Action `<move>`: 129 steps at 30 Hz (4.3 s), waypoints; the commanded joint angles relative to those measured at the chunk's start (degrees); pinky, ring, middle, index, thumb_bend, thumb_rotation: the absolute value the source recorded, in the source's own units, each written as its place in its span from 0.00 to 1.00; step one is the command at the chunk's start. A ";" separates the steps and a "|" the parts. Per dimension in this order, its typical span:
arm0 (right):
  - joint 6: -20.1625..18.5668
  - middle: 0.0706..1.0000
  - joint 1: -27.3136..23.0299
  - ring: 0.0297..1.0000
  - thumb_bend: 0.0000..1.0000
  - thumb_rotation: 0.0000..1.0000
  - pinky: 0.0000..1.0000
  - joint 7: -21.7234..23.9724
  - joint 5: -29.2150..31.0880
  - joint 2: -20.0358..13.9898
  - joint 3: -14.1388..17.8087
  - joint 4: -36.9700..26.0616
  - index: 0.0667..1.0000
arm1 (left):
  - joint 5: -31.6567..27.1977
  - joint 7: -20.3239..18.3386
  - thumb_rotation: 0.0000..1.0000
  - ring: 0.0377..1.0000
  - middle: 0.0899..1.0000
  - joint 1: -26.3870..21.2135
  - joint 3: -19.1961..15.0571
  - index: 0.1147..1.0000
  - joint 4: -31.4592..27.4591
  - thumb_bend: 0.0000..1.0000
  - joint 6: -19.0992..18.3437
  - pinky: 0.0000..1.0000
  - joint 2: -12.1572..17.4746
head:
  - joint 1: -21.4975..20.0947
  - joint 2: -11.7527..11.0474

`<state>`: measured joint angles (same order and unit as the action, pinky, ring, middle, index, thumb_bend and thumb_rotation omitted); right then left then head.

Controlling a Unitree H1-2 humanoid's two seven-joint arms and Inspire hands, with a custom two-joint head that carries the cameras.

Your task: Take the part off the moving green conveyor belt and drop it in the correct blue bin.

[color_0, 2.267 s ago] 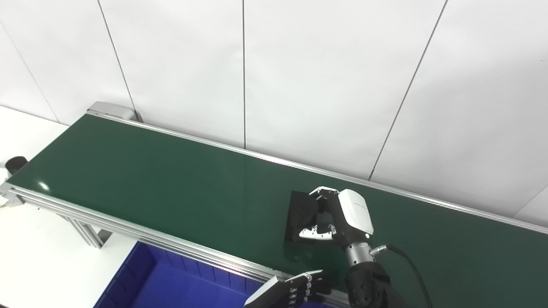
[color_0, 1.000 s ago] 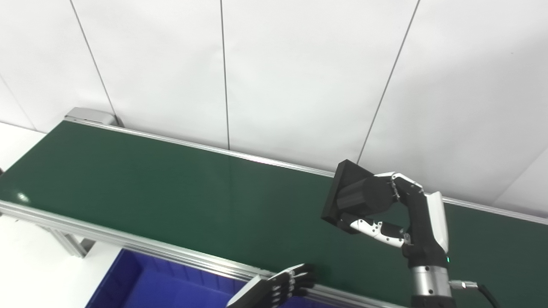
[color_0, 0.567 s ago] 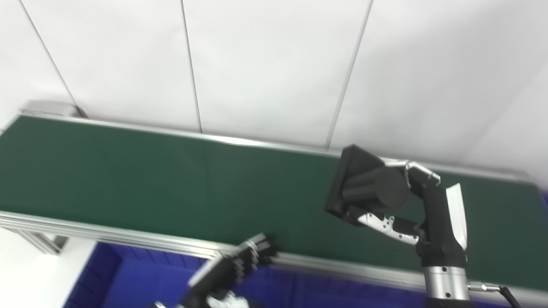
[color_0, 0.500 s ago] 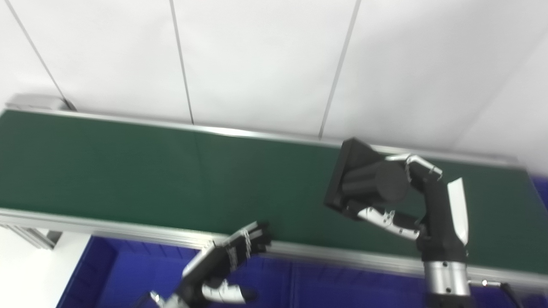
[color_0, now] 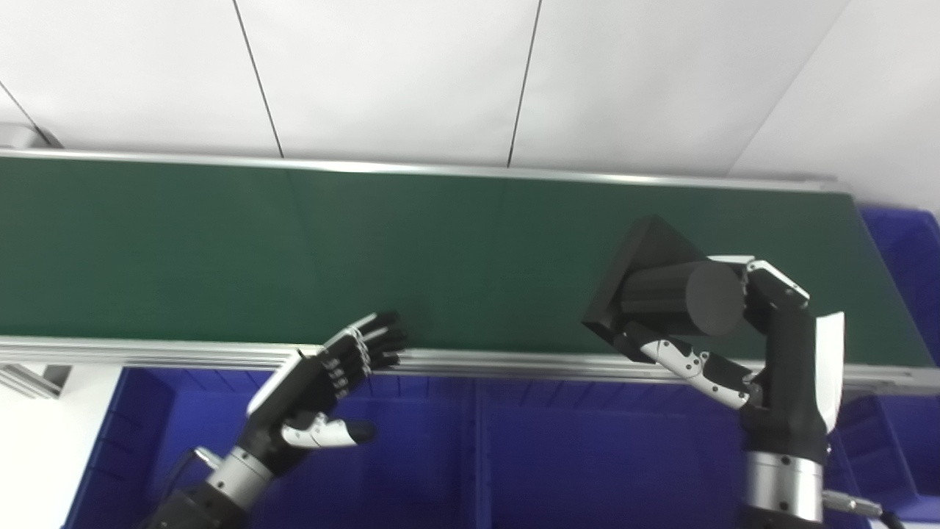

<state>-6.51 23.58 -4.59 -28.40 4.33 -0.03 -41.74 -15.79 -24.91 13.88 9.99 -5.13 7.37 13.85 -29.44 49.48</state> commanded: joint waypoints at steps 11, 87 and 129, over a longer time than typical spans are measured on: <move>5.10 0.43 9.21 0.41 0.53 0.00 0.36 -7.17 2.03 2.38 2.44 3.99 0.46 | -3.64 -1.91 0.37 0.86 0.84 -1.01 -2.00 0.87 -2.78 1.00 -1.93 0.85 1.23 | -2.63 1.81; 5.24 0.89 8.77 0.89 0.67 0.18 0.86 -9.18 5.81 -0.33 1.11 20.49 0.94 | -1.37 -1.80 0.39 0.86 0.84 -0.08 -2.05 0.87 -4.62 1.00 -2.81 0.84 0.13 | 2.08 1.71; 12.57 0.80 -3.69 0.80 0.72 0.57 0.73 11.44 21.35 -9.80 -15.02 23.96 0.86 | 7.58 3.00 0.39 0.89 0.89 2.97 3.01 0.88 -4.62 0.99 0.81 0.84 -5.98 | 26.39 -3.96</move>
<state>1.85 19.63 6.55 -7.61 -5.32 -15.17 -16.15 -8.67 -22.35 17.04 12.84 -9.02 5.60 8.04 -3.08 45.44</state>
